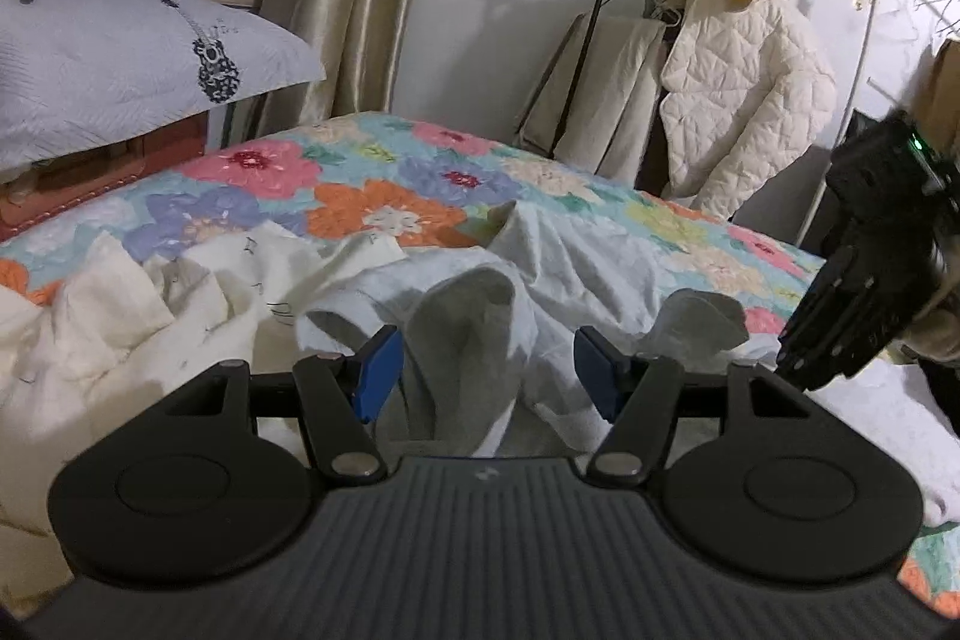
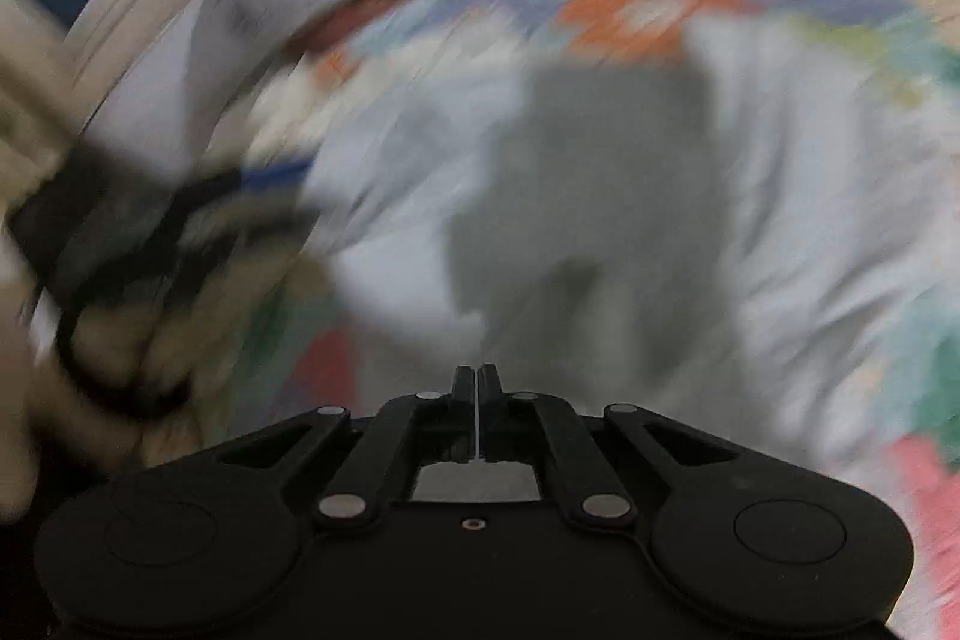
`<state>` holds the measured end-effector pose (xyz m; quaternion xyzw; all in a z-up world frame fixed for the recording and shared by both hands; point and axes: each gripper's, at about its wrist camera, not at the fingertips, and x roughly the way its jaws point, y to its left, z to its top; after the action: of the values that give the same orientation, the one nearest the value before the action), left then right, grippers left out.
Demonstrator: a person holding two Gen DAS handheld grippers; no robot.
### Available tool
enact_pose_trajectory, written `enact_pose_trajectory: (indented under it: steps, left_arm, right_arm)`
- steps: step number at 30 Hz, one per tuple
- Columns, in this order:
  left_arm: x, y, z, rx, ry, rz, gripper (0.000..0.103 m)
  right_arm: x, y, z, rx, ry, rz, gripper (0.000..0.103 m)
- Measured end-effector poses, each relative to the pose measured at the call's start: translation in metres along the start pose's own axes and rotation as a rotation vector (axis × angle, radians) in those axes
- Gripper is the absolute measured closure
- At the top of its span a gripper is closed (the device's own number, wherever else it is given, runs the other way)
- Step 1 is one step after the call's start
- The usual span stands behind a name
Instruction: Fold clothes
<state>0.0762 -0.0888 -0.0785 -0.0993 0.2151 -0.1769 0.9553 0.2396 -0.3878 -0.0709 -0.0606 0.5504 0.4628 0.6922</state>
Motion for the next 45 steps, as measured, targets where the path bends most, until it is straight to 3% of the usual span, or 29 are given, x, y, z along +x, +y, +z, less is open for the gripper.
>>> enact_pose_trajectory:
  steps: [3,5,7,9,11,14,16,24,25,26,27,31,34,37,41,45]
  left_arm:
    - [0.002,-0.002,-0.004,-0.001,-0.005,-0.033,0.041]
    - [0.006,-0.004,-0.009,0.017,-0.001,-0.042,0.041]
    - [0.012,-0.006,-0.015,0.024,0.015,-0.051,0.039]
    - [0.023,-0.002,-0.024,0.003,0.063,-0.046,0.039]
    - [0.028,0.0,-0.029,-0.007,0.088,-0.036,0.039]
    - [0.03,0.006,-0.03,-0.04,0.088,-0.054,0.038]
    - [0.032,0.009,-0.031,-0.056,0.091,-0.063,0.037]
    - [0.037,0.016,-0.034,-0.093,0.096,-0.092,0.036]
    - [0.038,0.018,-0.033,-0.102,0.097,-0.095,0.036]
    - [0.04,0.02,-0.033,-0.113,0.098,-0.099,0.036]
    - [0.042,0.022,-0.031,-0.124,0.103,-0.1,0.035]
    - [0.049,0.021,-0.011,-0.134,0.132,-0.08,0.036]
    - [0.046,0.01,0.023,-0.042,0.138,-0.037,0.036]
    - [0.043,0.006,0.049,-0.014,0.189,0.014,0.035]
    - [0.047,-0.001,0.067,0.046,0.301,0.089,0.035]
    - [0.059,-0.001,0.066,0.076,0.351,0.171,0.035]
  right_arm:
    - [0.003,0.01,-0.016,-0.008,0.031,-0.041,0.1]
    - [-0.009,0.016,-0.018,-0.024,-0.013,-0.089,0.097]
    - [-0.026,0.019,-0.013,-0.024,-0.092,-0.164,0.089]
    - [-0.041,0.018,-0.006,-0.012,-0.176,-0.226,0.063]
    - [-0.047,0.016,0.001,-0.035,-0.219,-0.286,0.052]
    - [-0.035,0.012,0.012,-0.083,-0.202,-0.324,0.048]
    - [-0.022,0.008,0.02,-0.08,-0.174,-0.303,0.047]
    - [0.047,-0.003,0.051,-0.062,-0.03,-0.176,0.048]
    - [0.05,0.0,0.052,-0.08,-0.051,-0.183,0.056]
    - [0.047,0.006,0.051,-0.114,-0.103,-0.206,0.088]
    - [0.042,0.013,0.048,-0.133,-0.152,-0.227,0.092]
    - [0.013,0.045,0.031,-0.14,-0.331,-0.312,0.095]
    - [0.005,0.057,0.016,-0.109,-0.421,-0.424,0.095]
    - [0.0,0.062,0.011,-0.049,-0.52,-0.524,0.095]
    - [-0.011,0.049,0.034,-0.026,-0.57,-0.577,0.095]
    - [-0.029,-0.005,0.073,0.031,-0.582,-0.597,0.094]
